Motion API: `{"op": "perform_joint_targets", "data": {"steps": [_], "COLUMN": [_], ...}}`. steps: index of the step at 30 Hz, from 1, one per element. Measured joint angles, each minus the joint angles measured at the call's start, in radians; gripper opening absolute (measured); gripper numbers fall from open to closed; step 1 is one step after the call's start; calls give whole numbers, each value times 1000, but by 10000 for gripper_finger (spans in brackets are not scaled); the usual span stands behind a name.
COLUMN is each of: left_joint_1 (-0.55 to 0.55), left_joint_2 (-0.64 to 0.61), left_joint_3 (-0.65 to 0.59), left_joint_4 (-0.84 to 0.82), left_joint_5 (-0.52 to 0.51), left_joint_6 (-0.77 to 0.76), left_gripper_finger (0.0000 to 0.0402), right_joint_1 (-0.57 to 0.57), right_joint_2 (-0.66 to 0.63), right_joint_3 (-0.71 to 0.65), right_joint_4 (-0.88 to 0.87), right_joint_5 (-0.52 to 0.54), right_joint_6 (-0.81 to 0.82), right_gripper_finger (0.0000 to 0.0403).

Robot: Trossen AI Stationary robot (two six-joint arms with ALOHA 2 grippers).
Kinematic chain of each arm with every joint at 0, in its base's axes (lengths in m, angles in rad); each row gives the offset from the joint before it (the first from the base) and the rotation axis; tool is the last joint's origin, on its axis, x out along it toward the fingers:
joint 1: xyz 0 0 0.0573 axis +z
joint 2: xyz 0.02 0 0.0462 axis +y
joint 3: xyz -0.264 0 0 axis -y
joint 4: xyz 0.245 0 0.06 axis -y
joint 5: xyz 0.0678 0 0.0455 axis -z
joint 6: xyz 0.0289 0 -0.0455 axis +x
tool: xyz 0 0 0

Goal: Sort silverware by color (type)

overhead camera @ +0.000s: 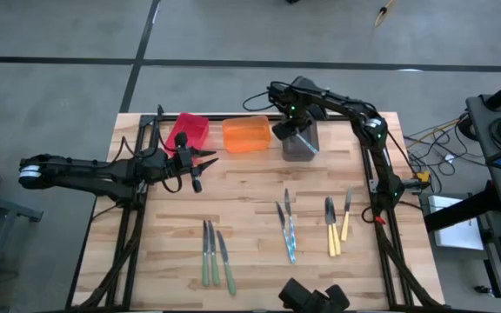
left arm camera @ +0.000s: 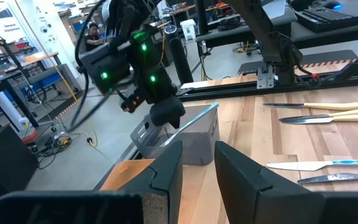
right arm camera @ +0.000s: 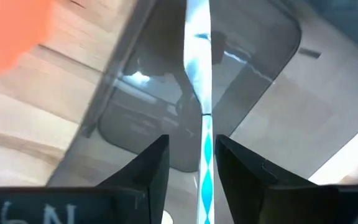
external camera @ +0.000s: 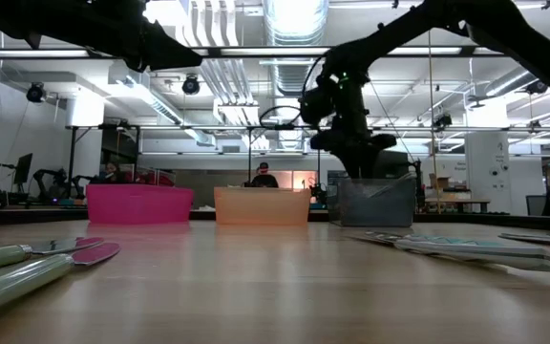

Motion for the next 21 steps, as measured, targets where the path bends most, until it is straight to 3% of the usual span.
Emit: {"op": "perform_joint_targets", "data": {"steps": [5,11,18,21], "left_joint_1": [0,0,-2,-1], "left_joint_2": [0,0,0,0], "left_joint_3": [0,0,0,0], "left_joint_4": [0,-3,-95,-157], "left_joint_5": [0,0,10,81], "left_joint_6": [-21,-99,-275,-398], "left_gripper_finger": [76,76,76,76], "right_joint_1": [40,147,309,384], "right_joint_2": [-79,-242,-479,-573], "right_joint_3": [8,-60,-253,-359], "right_joint_4": [11,118,406,556], "right_joint_5": [12,121,132,132], "right_joint_6": [-33,-68,-67,-45], "right_gripper_finger": [119,109,98,95]}}
